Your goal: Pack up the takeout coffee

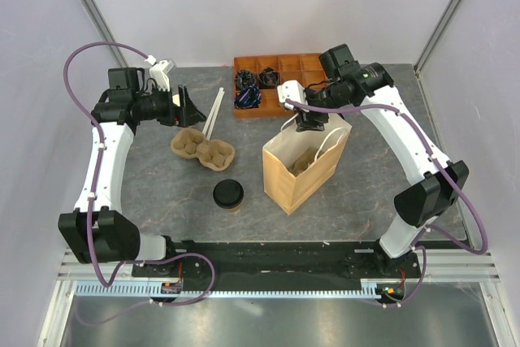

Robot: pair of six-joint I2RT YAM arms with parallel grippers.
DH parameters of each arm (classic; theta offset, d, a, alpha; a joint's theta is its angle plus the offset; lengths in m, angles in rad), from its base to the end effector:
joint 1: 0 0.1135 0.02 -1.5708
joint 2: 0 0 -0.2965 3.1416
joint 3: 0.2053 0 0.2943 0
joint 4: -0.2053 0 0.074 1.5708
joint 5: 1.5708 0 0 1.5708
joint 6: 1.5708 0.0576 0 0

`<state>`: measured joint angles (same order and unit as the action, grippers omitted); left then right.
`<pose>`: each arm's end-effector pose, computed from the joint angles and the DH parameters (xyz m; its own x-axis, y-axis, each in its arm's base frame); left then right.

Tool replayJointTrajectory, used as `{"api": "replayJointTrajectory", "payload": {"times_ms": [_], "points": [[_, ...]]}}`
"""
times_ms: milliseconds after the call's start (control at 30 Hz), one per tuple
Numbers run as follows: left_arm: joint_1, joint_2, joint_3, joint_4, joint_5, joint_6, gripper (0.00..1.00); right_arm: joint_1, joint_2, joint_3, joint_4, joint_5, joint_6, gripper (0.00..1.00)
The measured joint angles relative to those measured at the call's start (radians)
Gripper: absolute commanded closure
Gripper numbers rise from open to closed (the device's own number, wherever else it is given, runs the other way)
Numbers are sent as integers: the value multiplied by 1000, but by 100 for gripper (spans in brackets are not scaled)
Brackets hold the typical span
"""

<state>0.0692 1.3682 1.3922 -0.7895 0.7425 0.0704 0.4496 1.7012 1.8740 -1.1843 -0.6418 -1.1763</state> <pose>0.3328 -0.0160 0.3901 -0.6589 0.0063 -0.7522 0.4830 0.7702 -0.4166 0.3415 0.2031 0.4143 0.2921 -0.6802 -0.6724 -0.9485 -0.1159 -0.2948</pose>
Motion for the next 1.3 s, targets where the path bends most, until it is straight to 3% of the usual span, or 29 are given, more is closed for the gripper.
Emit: {"api": "replayJointTrajectory", "payload": {"times_ms": [167, 400, 700, 833, 1100, 1300], "points": [[-5, 6, 0, 0, 0, 0, 13, 4, 2, 0, -4, 18, -6, 60], [-10, 13, 2, 0, 2, 1, 14, 5, 3, 4, -14, 55, 10, 100], [-40, 13, 2, -22, -12, 48, 11, 5, 17, 58, 10, 135, 252, 100], [-54, 11, 2, -62, -35, 109, 0, 5, 9, 55, 26, 158, 354, 100], [-86, -43, -42, -140, -62, 147, 0, 7, -48, 21, 44, 211, 506, 100], [-93, -184, -138, -173, -30, 216, 0, 8, -126, -35, 67, 245, 562, 100]]}}
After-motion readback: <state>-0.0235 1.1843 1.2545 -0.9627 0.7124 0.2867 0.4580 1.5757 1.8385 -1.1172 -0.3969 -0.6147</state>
